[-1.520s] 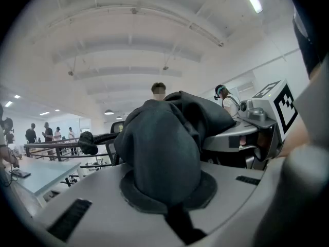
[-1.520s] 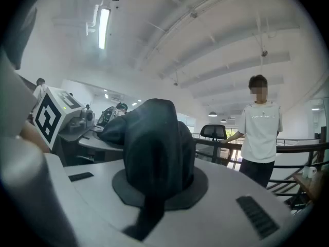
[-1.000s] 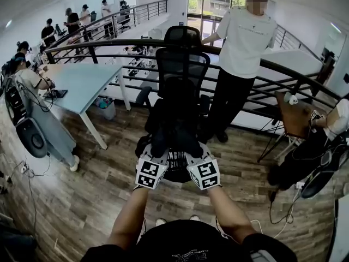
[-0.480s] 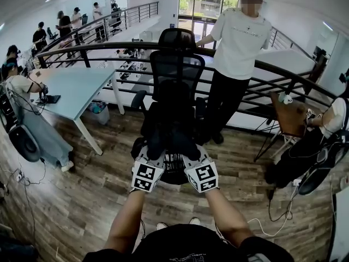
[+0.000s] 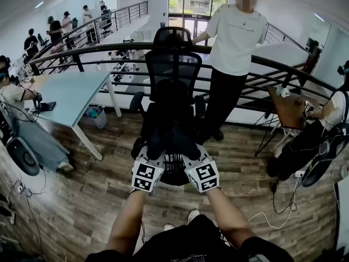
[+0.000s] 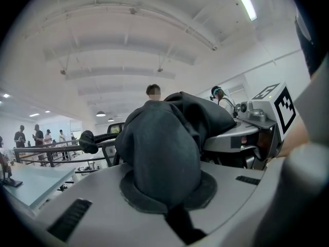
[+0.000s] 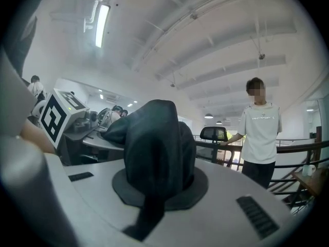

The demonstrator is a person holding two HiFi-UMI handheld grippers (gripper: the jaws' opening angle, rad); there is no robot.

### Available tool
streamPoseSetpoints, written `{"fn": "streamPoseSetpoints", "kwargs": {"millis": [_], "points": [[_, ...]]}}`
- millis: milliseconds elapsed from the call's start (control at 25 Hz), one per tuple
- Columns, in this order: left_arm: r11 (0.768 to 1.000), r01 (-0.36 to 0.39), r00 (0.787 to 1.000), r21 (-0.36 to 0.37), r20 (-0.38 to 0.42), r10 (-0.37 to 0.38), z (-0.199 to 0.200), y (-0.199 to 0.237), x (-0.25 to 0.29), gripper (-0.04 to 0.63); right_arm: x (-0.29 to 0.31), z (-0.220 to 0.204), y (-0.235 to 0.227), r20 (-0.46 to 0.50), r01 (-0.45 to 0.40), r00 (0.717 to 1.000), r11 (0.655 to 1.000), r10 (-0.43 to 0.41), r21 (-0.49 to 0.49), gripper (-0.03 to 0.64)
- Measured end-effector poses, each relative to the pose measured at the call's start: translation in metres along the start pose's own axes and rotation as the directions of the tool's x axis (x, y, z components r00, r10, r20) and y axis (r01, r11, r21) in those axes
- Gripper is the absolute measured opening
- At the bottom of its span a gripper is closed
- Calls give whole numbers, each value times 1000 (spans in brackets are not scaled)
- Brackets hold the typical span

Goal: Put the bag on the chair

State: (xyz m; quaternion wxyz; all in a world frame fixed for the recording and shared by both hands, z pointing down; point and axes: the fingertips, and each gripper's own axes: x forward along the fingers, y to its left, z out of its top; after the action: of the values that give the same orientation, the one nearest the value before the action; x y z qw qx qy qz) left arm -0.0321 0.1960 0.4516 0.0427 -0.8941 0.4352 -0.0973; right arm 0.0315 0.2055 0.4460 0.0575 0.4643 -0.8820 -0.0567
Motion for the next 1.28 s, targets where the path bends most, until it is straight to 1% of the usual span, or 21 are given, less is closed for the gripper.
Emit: {"fn": "streamPoseSetpoints", "kwargs": {"millis": [200,440,720,1080,1200,1280], "points": [[1000,3,1000,-8,-5,-3,-5,16,10,28,18,-4,-2,-5,-3,1000,1000,3,11,34],[1000,-1,1000,-8,-9,1,-6,33,30,28,41,-6,-17,-4,-14,1000,1000,14,4,34],[1000,-1,1000,-18,-14,1,-3,56,76,26,78,-8,-53,-3,-31,1000,1000,31,3,34],[999,-9,1000,-39,-15,8,-12,79,127,26,118,-23,-91,-7,-52,999,998,52,-22,34],[999,-18,1000,-42,-9,18,-4,94,147,26,137,-16,-108,-7,-63,998,998,63,-28,33],[999,-15,1000,-50,-28,13,0,98,157,26,144,-14,-118,-25,-73,997,997,72,-21,32]]}}
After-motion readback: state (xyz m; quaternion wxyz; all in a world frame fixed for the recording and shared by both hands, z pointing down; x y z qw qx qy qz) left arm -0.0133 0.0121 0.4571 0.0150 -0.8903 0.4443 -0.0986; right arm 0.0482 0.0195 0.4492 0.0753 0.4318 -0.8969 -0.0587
